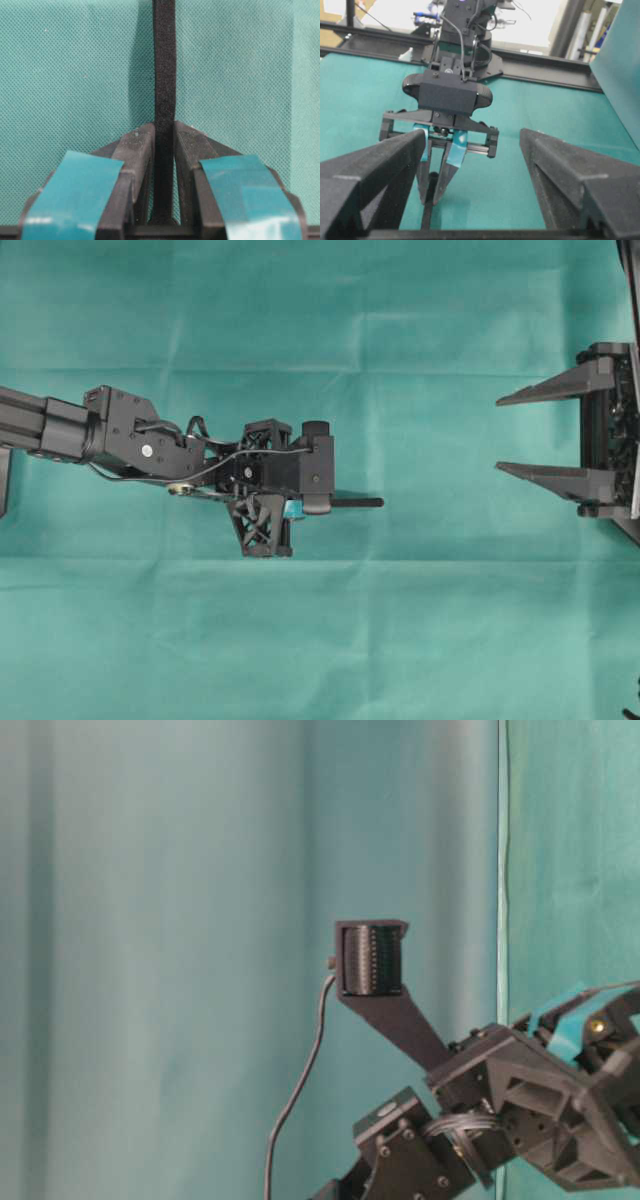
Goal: Peel off the Velcro with your right arm.
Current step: 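Close the left gripper on the strap's looped end, then lift the strap with the left gripper, free end pointing right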
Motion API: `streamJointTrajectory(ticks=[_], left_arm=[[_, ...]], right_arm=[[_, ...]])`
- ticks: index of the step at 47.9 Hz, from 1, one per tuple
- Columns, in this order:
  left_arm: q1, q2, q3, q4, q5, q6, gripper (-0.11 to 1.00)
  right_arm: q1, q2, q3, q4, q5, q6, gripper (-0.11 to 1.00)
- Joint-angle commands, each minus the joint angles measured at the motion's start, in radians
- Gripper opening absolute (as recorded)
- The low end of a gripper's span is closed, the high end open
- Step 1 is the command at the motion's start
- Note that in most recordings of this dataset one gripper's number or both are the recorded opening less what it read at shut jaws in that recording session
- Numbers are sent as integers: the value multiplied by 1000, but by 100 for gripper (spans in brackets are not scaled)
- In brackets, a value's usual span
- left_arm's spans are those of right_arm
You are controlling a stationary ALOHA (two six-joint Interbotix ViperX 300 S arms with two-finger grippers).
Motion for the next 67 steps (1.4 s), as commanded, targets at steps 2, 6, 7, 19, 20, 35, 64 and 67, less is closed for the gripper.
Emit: streamJointTrajectory(ticks=[2,6,7,19,20,35,64,67], left_arm=[[2,-49,-9,2,-3,2,10],[2,-63,-9,2,0,2,10],[2,-71,-9,2,2,2,10],[2,-175,-9,2,29,0,10],[2,-184,-9,2,34,0,10],[0,-337,-9,2,101,0,10],[-12,-528,21,-2,112,-8,10],[-14,-543,34,-3,81,-9,10]], right_arm=[[-2,6,-9,-3,-11,0,48],[-2,6,-9,-3,-11,0,48],[-2,6,-11,-3,-11,0,48],[-2,6,-26,-3,-11,0,48],[-2,6,-29,-3,-9,-2,48],[-2,8,-84,-25,15,-9,48],[-2,67,-222,-115,92,-44,47],[-2,78,-238,-118,94,-67,47]])
